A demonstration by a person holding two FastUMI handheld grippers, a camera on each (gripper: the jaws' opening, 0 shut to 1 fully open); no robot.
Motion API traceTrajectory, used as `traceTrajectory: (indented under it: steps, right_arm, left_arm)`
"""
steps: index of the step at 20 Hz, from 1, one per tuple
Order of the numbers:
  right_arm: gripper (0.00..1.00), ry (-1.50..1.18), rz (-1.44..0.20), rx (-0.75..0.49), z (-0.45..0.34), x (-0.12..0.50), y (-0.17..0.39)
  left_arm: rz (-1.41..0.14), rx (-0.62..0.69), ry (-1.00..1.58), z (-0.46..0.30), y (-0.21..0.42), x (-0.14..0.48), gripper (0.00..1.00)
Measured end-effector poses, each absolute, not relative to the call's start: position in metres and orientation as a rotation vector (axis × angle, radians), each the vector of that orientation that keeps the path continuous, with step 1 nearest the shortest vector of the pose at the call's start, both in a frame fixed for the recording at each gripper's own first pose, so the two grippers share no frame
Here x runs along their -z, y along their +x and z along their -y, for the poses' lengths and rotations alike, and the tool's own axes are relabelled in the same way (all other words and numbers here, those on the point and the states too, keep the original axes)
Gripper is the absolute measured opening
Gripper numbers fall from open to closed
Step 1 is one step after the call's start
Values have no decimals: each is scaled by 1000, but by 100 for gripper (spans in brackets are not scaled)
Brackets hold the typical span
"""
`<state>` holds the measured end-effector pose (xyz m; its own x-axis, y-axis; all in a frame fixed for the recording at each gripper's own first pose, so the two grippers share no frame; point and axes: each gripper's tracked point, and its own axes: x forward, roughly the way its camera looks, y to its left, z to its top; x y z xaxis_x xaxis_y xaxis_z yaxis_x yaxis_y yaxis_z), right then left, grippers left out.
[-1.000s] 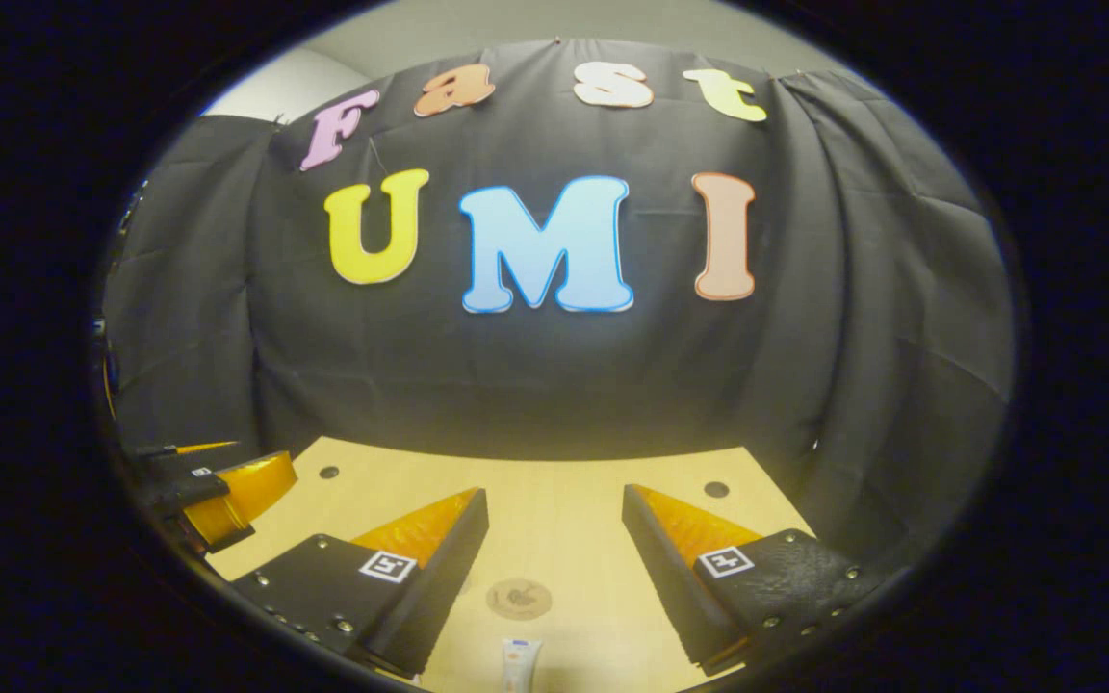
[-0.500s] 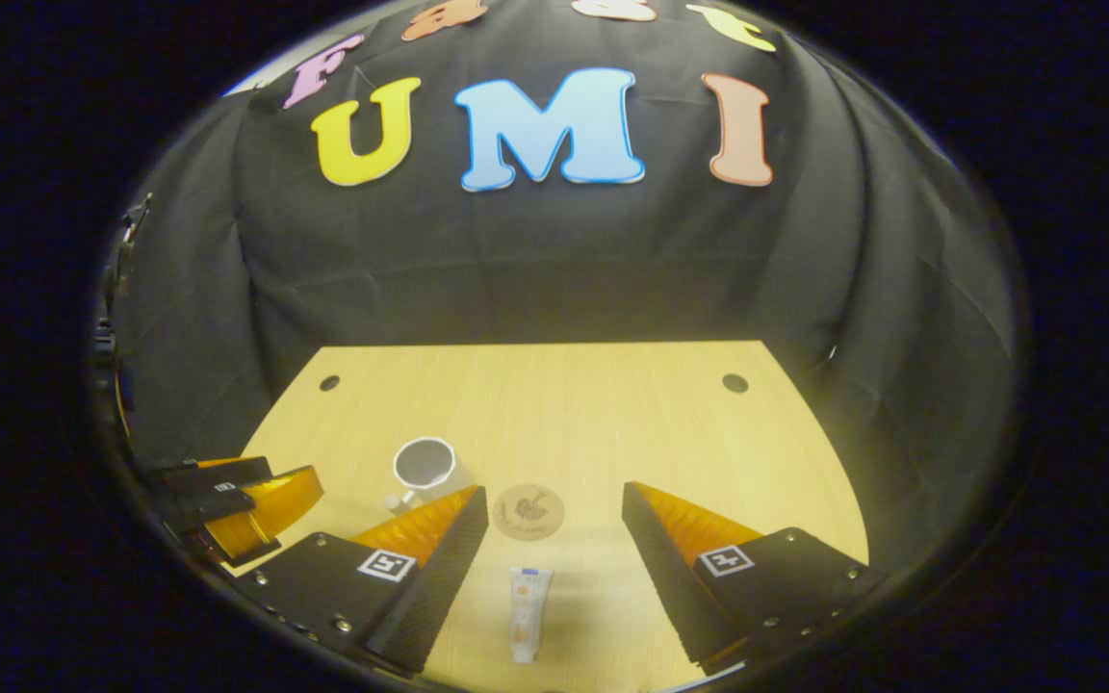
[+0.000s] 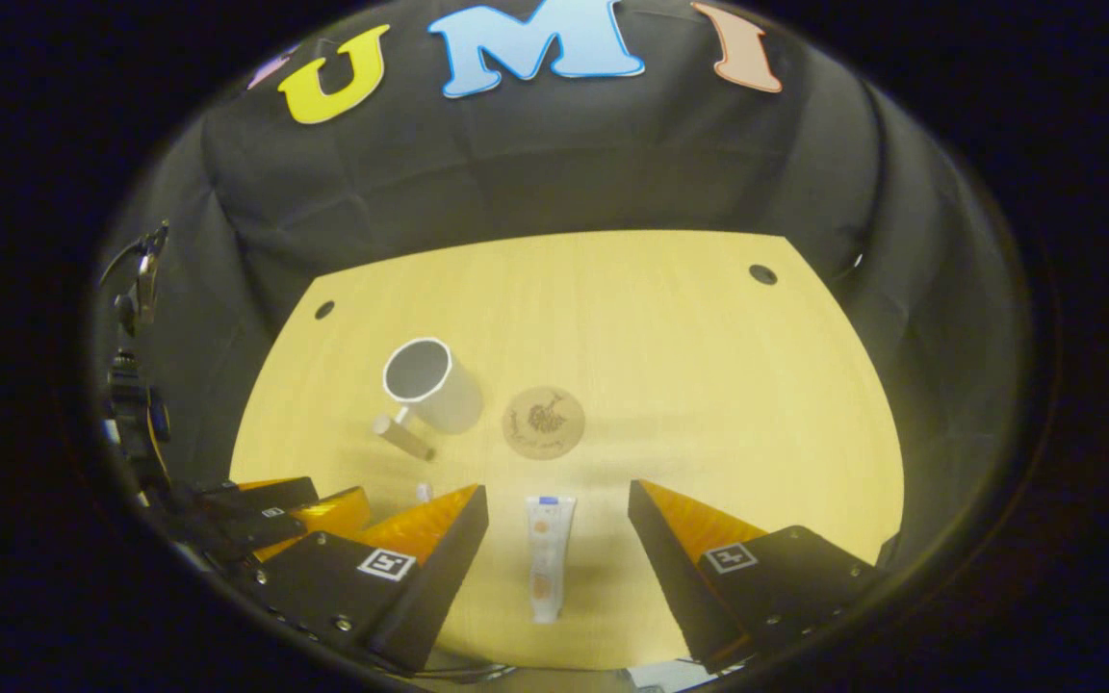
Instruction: Put the toothbrush and toothpaste on the desktop into the cup, then pick up the cup and place it on the coaster on the desktop.
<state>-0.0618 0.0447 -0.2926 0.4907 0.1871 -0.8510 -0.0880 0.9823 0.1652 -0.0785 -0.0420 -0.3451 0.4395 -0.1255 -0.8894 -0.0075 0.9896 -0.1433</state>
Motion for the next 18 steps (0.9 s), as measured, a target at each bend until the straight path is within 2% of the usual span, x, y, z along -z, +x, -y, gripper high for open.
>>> traceTrajectory:
  steps: [8, 14, 18]
  right_arm:
    - [93, 96, -1240, -212, -62, 352, -90]
    - [93, 137, -1397, -193, -66, 398, -114]
    - [94, 129, -1445, -165, -63, 416, -120]
  left_arm:
    - [-1309, 60, -132, 41, -105, 399, 97]
    - [-1411, 53, -118, 43, -117, 434, 97]
    - [-1453, 36, -123, 46, -121, 450, 97]
